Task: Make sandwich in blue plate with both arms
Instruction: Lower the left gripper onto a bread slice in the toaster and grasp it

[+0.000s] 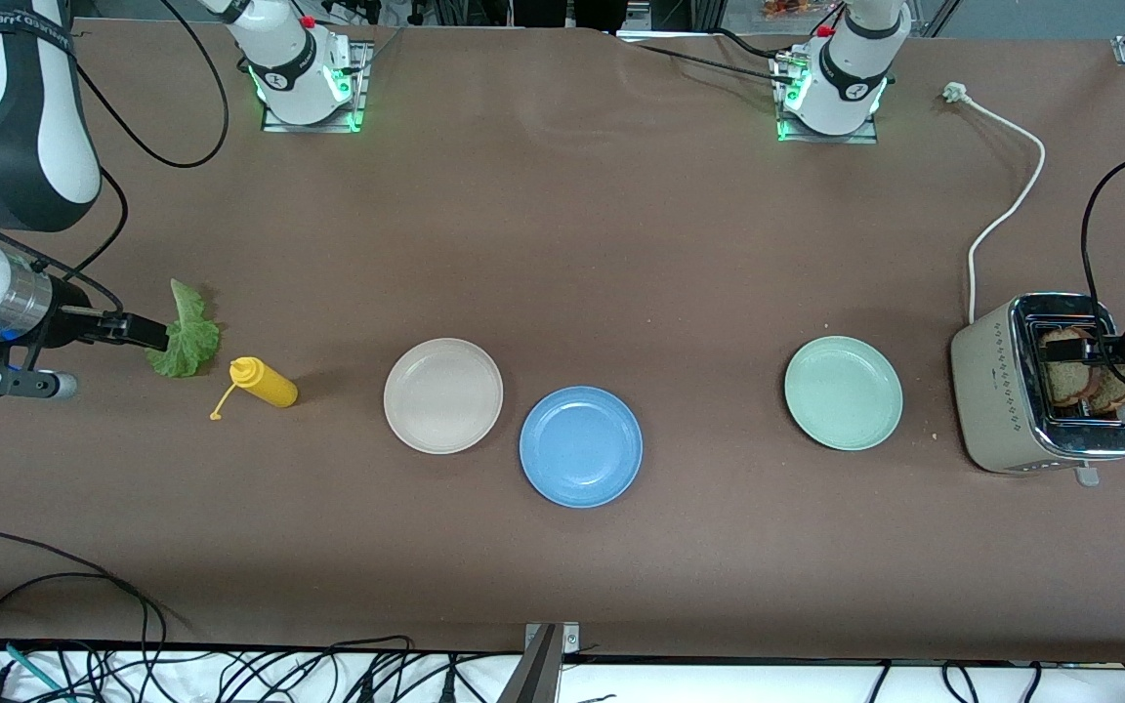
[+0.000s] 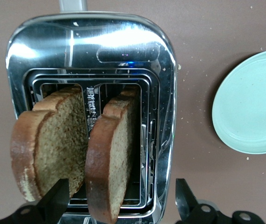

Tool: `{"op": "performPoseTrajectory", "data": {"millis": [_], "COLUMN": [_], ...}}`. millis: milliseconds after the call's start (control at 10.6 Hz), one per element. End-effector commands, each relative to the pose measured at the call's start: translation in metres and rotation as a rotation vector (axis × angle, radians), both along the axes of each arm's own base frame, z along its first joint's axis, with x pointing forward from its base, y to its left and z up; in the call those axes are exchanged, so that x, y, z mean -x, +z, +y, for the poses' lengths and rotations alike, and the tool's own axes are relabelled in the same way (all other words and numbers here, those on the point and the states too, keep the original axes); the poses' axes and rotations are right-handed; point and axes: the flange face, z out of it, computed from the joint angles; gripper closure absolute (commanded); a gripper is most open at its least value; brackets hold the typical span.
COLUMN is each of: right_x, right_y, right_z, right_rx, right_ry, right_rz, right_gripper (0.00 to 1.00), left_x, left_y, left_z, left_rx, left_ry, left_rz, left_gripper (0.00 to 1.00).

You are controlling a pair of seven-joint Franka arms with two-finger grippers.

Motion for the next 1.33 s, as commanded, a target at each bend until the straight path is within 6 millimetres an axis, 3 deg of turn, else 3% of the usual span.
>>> {"op": "performPoseTrajectory", "data": {"millis": [0, 189, 379, 663, 1042, 1231], "right_x": [0.001, 0.002, 0.001, 0.001, 0.001, 0.002], "right_y": [0.000, 0.000, 0.000, 0.000, 0.000, -0.001], "right_z": [-0.002, -0.002, -0.003, -0.004, -0.004, -0.004], "right_rx": [0.008, 0.008, 0.007, 0.007, 0.007, 0.007], "right_ry": [0.012, 0.013, 0.012, 0.010, 0.010, 0.010], "right_rz": [-0.005, -0.004, -0.005, -0.005, -0.004, -0.003], "right_gripper": [0.00, 0.00, 0.00, 0.00, 0.00, 0.00], "left_x": [-0.004, -0.004, -0.004, -0.003, 0.014, 0.017], "left_y": [-0.002, -0.003, -0.003, 0.004, 0.070, 0.103], "left_z": [0.003, 0.002, 0.002, 0.000, -0.006, -0.027], "left_rx": [0.022, 0.023, 0.022, 0.020, 0.006, 0.000], "left_ry": [-0.018, -0.020, -0.020, -0.023, -0.043, -0.069], "left_rz": [-0.008, -0.007, -0.005, -0.006, -0.035, -0.067], "left_gripper": [0.20, 0.66, 0.99, 1.00, 1.00, 1.00]}}
